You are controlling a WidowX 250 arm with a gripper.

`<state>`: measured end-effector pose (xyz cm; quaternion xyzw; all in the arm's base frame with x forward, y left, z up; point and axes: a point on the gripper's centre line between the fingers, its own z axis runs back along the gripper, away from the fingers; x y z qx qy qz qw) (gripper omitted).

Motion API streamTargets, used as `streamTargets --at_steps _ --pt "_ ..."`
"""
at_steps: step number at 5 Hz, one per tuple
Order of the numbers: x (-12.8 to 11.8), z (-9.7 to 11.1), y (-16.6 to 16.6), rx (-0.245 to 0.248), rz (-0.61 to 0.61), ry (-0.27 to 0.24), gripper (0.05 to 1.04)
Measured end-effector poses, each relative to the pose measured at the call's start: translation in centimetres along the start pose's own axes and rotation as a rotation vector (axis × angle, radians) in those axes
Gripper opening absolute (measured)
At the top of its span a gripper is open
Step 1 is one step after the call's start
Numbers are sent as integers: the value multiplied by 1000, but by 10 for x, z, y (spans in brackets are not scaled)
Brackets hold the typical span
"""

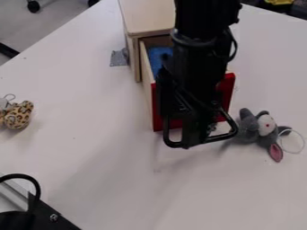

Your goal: Close the drawer

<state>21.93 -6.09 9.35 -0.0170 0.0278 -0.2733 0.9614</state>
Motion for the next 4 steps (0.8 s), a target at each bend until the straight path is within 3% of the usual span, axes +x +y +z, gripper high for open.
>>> streamTargets --at_steps 4 --pt "54 -11 -34 -103 -68 -79 999"
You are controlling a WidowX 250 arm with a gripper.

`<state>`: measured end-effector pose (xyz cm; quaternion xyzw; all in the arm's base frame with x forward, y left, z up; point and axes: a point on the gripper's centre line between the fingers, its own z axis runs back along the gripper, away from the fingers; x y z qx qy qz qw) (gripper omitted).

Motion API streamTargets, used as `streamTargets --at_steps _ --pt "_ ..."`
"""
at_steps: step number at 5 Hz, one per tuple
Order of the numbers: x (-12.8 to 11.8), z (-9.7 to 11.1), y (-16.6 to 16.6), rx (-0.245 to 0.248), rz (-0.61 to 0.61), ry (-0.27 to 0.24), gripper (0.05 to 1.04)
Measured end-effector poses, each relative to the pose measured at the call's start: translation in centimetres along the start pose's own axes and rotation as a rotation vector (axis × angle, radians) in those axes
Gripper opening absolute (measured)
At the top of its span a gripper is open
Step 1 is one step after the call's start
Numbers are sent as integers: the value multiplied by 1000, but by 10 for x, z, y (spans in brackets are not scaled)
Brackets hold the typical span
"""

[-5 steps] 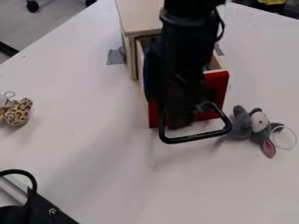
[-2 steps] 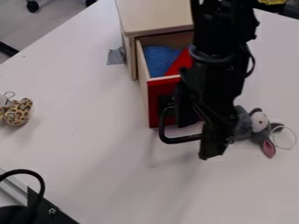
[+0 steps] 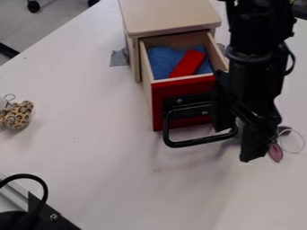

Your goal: Close the drawer

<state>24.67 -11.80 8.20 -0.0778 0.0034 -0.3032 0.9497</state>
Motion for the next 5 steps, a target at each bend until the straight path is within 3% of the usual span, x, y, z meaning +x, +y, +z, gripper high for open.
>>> streamTargets --at_steps 2,5 --pt "24 -15 21 -8 -3 4 998" --pt "9 -36 44 -21 20 76 998"
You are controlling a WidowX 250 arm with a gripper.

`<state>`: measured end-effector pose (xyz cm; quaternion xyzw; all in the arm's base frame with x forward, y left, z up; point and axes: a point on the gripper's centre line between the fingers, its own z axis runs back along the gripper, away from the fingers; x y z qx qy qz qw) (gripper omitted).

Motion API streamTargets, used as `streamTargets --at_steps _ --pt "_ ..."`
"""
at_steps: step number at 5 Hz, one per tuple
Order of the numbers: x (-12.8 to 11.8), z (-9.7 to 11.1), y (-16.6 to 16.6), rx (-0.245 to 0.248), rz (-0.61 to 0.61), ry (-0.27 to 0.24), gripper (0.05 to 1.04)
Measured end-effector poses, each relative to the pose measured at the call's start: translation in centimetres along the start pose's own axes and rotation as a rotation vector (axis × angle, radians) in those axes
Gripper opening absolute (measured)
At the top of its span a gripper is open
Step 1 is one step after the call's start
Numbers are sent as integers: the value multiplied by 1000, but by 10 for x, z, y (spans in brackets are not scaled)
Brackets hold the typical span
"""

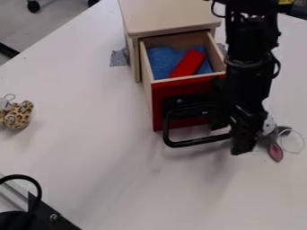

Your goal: Close the drawer

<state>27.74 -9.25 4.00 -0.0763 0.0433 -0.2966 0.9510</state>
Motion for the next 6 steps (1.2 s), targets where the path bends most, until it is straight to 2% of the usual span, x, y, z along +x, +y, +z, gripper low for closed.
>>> streamTargets --at_steps 1,5,6 --pt "-4 1 12 14 26 -5 998" --pt "21 15 77 146 58 -41 998" --pt "25 18 104 194 78 -49 998"
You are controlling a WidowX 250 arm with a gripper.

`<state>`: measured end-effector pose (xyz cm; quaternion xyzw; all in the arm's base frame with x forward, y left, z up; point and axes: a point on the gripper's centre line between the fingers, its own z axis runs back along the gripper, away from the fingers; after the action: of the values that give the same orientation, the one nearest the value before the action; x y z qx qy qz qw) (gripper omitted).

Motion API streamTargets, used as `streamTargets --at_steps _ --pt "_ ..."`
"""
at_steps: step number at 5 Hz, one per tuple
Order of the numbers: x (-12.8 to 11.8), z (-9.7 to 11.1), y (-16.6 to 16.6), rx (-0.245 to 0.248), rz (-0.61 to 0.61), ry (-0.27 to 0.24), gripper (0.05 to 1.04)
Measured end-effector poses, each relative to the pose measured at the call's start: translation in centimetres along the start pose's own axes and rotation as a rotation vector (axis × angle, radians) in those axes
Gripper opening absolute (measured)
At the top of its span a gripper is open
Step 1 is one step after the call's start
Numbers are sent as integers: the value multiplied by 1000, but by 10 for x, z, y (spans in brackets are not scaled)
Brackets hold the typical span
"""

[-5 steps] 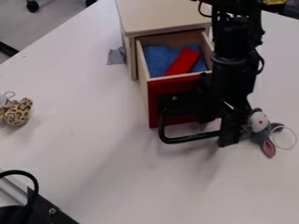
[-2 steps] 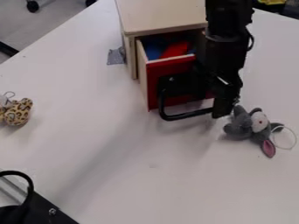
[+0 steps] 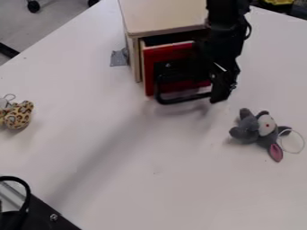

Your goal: Close the drawer

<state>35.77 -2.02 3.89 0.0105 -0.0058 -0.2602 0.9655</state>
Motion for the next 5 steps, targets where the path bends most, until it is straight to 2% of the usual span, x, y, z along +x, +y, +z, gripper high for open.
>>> streamTargets --at_steps 2,3,4,5 --pt "8 1 24 54 0 5 999" --pt "10 -2 27 54 3 19 999" --pt "10 0 27 34 9 62 999" --pt "13 26 29 -43 82 101 998"
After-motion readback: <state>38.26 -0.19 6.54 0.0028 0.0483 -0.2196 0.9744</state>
